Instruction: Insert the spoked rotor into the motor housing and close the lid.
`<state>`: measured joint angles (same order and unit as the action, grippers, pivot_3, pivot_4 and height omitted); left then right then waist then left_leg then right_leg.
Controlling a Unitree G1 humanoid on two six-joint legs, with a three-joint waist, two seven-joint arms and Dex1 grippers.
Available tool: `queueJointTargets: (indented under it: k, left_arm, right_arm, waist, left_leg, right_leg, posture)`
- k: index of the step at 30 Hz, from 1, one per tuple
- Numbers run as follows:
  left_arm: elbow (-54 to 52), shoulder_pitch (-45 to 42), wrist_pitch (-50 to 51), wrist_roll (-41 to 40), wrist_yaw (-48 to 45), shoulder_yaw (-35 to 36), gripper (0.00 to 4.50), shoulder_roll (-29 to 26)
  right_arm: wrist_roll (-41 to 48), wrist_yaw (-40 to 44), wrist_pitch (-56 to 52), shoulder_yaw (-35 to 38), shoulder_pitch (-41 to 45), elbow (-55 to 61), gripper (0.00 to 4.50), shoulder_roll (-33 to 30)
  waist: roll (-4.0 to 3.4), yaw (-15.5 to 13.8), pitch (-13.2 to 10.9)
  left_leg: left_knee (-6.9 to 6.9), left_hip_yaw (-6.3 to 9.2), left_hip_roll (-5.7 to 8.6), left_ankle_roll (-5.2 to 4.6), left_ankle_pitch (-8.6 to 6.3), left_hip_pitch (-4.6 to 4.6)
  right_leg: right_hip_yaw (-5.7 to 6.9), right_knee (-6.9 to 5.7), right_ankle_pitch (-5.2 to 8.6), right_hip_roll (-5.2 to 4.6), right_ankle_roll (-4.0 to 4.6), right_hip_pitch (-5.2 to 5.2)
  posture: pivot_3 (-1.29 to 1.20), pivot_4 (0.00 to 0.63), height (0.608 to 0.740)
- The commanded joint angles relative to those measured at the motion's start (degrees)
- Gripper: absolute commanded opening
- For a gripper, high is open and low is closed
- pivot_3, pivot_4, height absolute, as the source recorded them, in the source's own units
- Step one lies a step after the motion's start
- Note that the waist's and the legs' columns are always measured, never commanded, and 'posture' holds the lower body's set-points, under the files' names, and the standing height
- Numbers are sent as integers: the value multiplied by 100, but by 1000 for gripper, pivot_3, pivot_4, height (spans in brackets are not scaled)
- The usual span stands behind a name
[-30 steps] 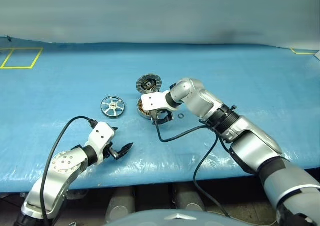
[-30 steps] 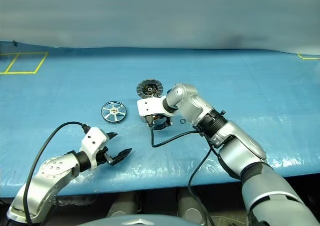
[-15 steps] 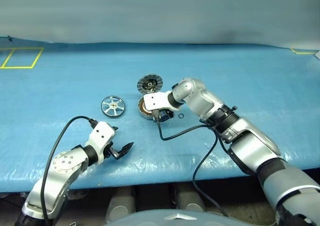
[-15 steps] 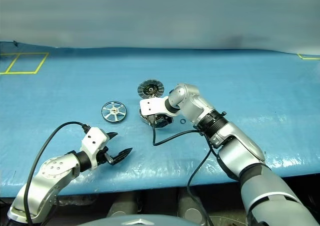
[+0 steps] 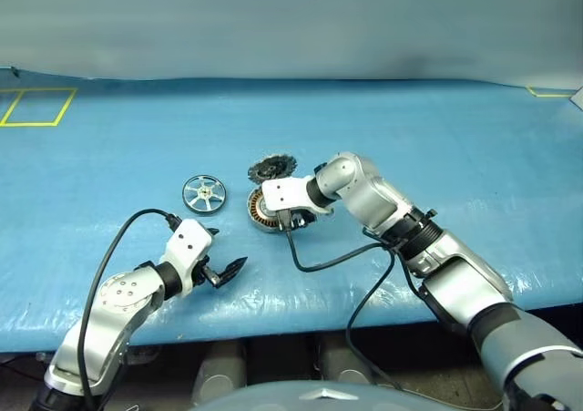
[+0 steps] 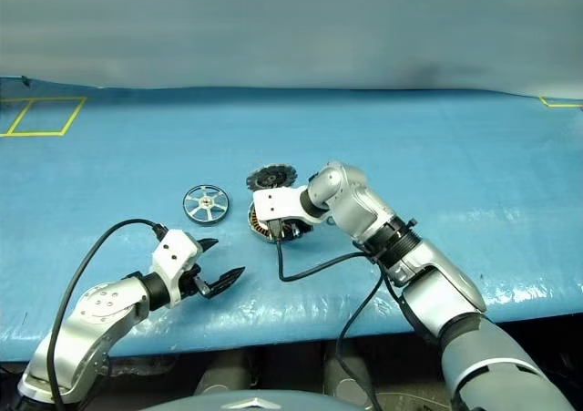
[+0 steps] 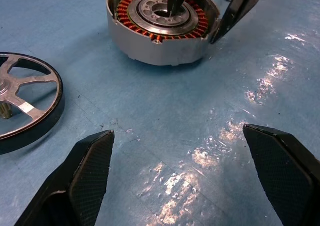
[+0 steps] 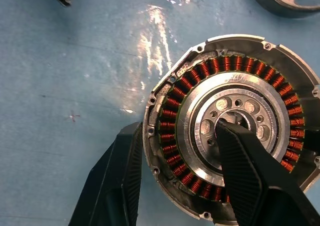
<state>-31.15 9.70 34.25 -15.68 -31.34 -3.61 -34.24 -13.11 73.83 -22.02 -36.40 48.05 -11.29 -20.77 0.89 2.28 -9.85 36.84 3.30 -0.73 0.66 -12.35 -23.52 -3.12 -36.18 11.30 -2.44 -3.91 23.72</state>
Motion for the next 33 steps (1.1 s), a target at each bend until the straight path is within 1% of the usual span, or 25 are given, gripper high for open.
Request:
queueJointTargets:
  k: [1,5,9,12,20,25,31,33]
  left_arm:
    - [-78,5,-142,64,-30,-14,4500,2]
    - [-64,1,-143,56,-54,-16,4500,-12]
    - [-31,-42,-142,59,-98,-39,4500,-23]
    - [6,-125,-135,72,-136,-90,4500,-13]
    - [11,-144,-128,65,-154,-97,4500,-30]
    - [-10,-119,-105,61,-138,-92,4500,-27]
    - [-26,-106,-93,60,-114,-100,4500,-8]
    - [-34,-97,-91,58,-105,-97,4500,-3]
  right_arm:
    - [228,260,-285,-18,-258,649,1903,-81]
    - [268,267,-467,-47,-505,1087,1903,-224]
    - [279,174,-620,-60,-611,1241,1903,-280]
    - [257,40,-727,-22,-618,1229,1903,-296]
    - [405,110,-811,-22,-642,1349,1903,-484]
    - [392,15,-795,-6,-587,1288,1903,-578]
    - [473,-21,-823,35,-556,1241,1903,-555]
    - [440,-153,-795,54,-536,1155,1903,-494]
  waist:
    - [0,-3,0]
    - [0,-4,0]
    - [0,-6,0]
    - [0,-7,0]
    - [0,-24,0]
    - [0,-23,0]
    - [0,-24,0]
    - [0,-22,0]
  left_leg:
    - [0,0,1,0,0,-1]
    - [8,-1,0,0,0,-1]
    - [13,-1,0,1,0,0]
    - [12,-1,0,1,0,0]
    - [12,-1,1,0,0,-2]
    - [13,-1,1,0,0,-2]
    - [16,-1,1,0,0,-2]
    - [16,-1,1,0,0,-2]
  right_leg:
    - [-1,0,0,0,-1,1]
    - [0,-1,8,0,-12,-1]
    - [-1,-1,8,-1,-13,-2]
    - [0,-2,8,0,-13,-2]
    - [-1,-1,8,-1,-13,-2]
    - [-1,-1,8,-2,-13,-2]
    - [-1,-1,7,-2,-14,-3]
    - [-1,-1,7,-2,-14,-3]
  posture:
    - [0,150,740]
    - [0,150,740]
    - [0,150,740]
    - [0,150,740]
    - [0,150,740]
    - [0,150,740]
    - [0,150,740]
    - [0,150,740]
